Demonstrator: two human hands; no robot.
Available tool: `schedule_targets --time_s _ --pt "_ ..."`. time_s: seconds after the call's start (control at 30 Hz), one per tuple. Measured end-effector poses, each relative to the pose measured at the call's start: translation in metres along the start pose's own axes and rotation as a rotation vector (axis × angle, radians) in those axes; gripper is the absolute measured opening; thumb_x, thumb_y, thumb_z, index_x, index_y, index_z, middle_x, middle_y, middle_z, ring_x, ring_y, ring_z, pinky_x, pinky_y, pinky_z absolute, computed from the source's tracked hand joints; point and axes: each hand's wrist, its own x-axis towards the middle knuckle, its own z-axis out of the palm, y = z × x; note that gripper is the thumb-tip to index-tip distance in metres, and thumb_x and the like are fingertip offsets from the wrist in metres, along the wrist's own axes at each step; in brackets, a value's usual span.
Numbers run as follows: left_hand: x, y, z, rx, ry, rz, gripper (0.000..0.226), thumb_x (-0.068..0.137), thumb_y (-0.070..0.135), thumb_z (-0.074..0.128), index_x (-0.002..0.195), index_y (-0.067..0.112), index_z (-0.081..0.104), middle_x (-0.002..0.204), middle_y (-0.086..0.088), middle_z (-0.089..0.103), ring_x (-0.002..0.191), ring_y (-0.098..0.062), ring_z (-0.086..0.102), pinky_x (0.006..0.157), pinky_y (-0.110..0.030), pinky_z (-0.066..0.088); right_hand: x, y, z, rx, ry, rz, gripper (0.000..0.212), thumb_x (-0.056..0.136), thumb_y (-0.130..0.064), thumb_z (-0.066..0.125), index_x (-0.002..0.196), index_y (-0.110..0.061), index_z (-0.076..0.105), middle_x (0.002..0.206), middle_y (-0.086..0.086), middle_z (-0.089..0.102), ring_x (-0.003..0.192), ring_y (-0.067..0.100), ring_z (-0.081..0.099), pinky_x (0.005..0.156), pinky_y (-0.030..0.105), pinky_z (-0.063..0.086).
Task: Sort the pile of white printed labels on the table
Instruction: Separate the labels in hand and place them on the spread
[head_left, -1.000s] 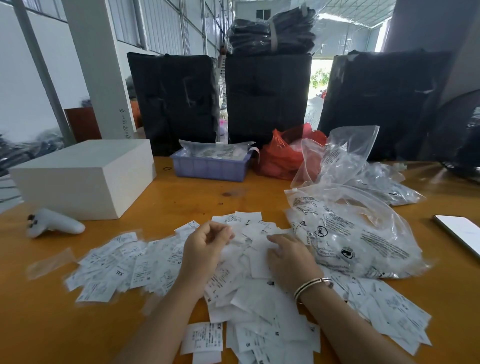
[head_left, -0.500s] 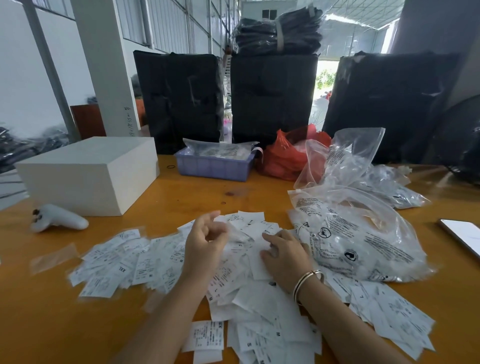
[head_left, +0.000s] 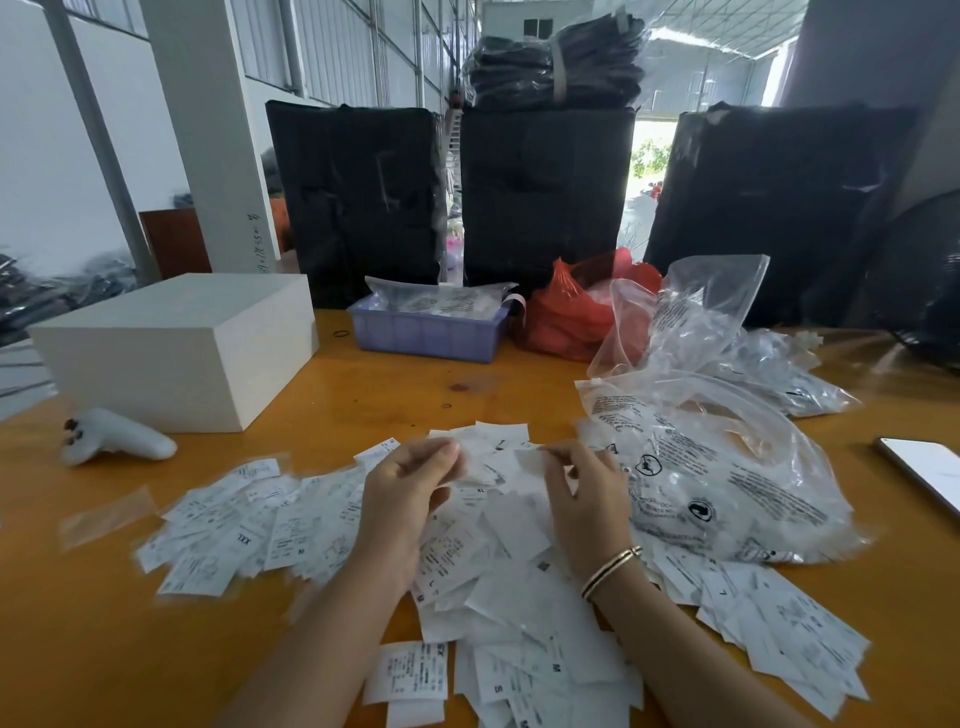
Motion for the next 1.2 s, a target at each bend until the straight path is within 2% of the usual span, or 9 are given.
schedule_targets --time_s 0.17,0.23,0.33,0.47,0.53,0.63,0.7,0.93,1.2 --pt "-0.004 0.002 0.004 -0.025 0.004 -0.006 0.012 0.070 0.043 0.071 0.068 0.032 0.076 0.081 0.004 0.075 0.079 -0.008 0.070 0.071 -0.027 0.045 0.000 -0.004 -0.005 0.459 0.065 0.232 0.026 0.092 0.000 0.052 0.084 -0.025 0.053 0.068 0.000 0.057 0.059 0.012 0.053 0.052 0.020 0.044" --pt "-0.004 0.002 0.004 -0.053 -0.001 -0.011 0.019 0.064 0.046 0.070 0.066 0.028 0.076 0.080 0.003 0.075 0.075 -0.006 0.070 0.071 -0.026 0.045 -0.003 -0.008 -0.005 0.701 0.067 0.323 0.026 0.090 0.007 0.052 0.089 -0.019 0.053 0.066 0.005 0.058 0.055 0.007 0.056 0.052 0.018 0.045" --pt "-0.004 0.001 0.003 -0.055 -0.023 -0.007 0.022 0.063 0.049 0.069 0.066 0.028 0.076 0.081 0.003 0.075 0.074 -0.005 0.070 0.071 -0.026 0.045 -0.009 -0.014 -0.002 1.021 0.007 0.483 0.029 0.087 0.010 0.055 0.102 -0.014 0.057 0.073 0.009 0.066 0.067 0.017 0.068 0.058 0.021 0.053" --pt "-0.004 -0.003 0.005 -0.010 -0.032 0.025 0.032 0.064 0.052 0.068 0.071 0.022 0.074 0.081 0.003 0.075 0.075 -0.006 0.071 0.070 -0.024 0.047 -0.013 -0.021 -0.003 1.218 -0.116 0.599 0.027 0.085 0.006 0.059 0.065 -0.012 0.064 0.063 0.009 0.065 0.066 0.024 0.069 0.056 0.022 0.054" --pt "-0.005 -0.004 0.006 0.039 -0.033 0.059 0.038 0.063 0.055 0.067 0.078 0.020 0.072 0.081 0.004 0.075 0.076 -0.005 0.070 0.070 -0.025 0.047 -0.013 -0.023 -0.003 1.219 -0.122 0.607 0.028 0.082 0.000 0.064 0.058 -0.014 0.065 0.062 0.008 0.065 0.061 0.022 0.068 0.051 0.021 0.052" --pt "-0.007 -0.005 0.007 0.127 -0.052 0.108 0.046 0.061 0.060 0.064 0.084 0.021 0.070 0.080 0.008 0.075 0.074 -0.001 0.070 0.069 -0.022 0.047 -0.014 -0.024 -0.004 1.156 -0.136 0.548 0.007 0.071 -0.017 0.071 0.066 -0.014 0.067 0.066 0.009 0.066 0.056 0.016 0.063 0.050 0.019 0.049" --pt "-0.008 -0.005 0.008 0.167 -0.067 0.130 0.043 0.062 0.060 0.064 0.085 0.023 0.069 0.079 0.011 0.075 0.073 0.000 0.069 0.068 -0.019 0.047 -0.015 -0.022 -0.004 1.103 -0.143 0.520 0.009 0.068 -0.021 0.072 0.069 -0.014 0.067 0.067 0.009 0.067 0.054 0.013 0.060 0.050 0.019 0.047" --pt "-0.008 -0.006 0.008 0.187 -0.072 0.146 0.039 0.063 0.058 0.064 0.085 0.027 0.069 0.079 0.011 0.074 0.074 0.000 0.069 0.067 -0.020 0.046 -0.016 -0.023 -0.004 0.811 -0.178 0.365 0.009 0.084 -0.005 0.066 0.075 -0.006 0.065 0.061 0.000 0.067 0.051 0.007 0.056 0.050 0.017 0.044" --pt "-0.006 -0.006 0.008 0.238 -0.081 0.157 0.027 0.070 0.053 0.067 0.082 0.029 0.069 0.078 0.012 0.074 0.073 0.002 0.068 0.066 -0.019 0.046 -0.017 -0.023 -0.004 0.582 -0.166 0.301 0.012 0.085 -0.008 0.066 0.076 -0.016 0.067 0.056 -0.008 0.064 0.049 -0.001 0.056 0.048 0.011 0.042"
